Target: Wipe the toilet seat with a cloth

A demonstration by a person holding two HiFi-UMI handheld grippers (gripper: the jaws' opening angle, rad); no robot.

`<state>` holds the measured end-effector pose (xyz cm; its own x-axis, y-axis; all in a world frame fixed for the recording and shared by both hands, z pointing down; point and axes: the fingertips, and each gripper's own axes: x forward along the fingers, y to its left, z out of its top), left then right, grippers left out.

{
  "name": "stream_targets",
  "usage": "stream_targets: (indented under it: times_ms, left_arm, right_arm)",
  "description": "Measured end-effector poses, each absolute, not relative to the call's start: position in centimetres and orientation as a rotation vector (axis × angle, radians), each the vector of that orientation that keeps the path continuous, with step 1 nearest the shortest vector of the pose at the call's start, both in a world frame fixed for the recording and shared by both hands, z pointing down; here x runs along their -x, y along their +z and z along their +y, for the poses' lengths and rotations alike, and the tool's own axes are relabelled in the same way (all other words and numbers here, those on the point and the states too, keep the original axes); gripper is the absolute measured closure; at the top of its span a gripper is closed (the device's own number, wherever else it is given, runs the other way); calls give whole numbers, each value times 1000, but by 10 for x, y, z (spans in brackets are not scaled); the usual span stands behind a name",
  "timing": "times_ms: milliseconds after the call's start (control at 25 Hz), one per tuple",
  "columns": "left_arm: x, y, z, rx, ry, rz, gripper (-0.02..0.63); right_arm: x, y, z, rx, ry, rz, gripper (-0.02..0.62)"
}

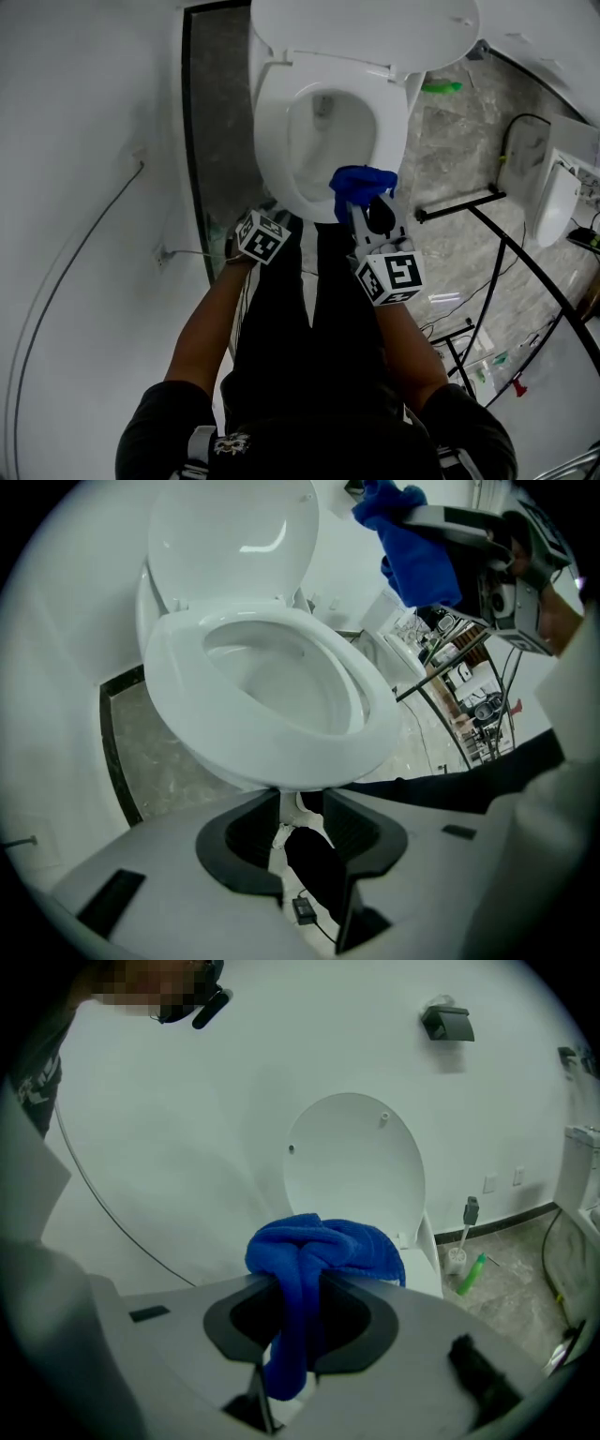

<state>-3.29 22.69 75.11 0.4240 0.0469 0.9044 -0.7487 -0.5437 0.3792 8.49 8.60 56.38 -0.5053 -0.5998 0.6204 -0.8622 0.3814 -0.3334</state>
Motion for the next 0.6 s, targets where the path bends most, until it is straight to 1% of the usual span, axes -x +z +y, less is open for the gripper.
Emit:
stream_targets:
  times_ms: [600]
  left_arm:
    - [28,813,229,-1777,1296,-561,459]
  right_arm:
    - [-71,606,80,-1257,866,-2234,511]
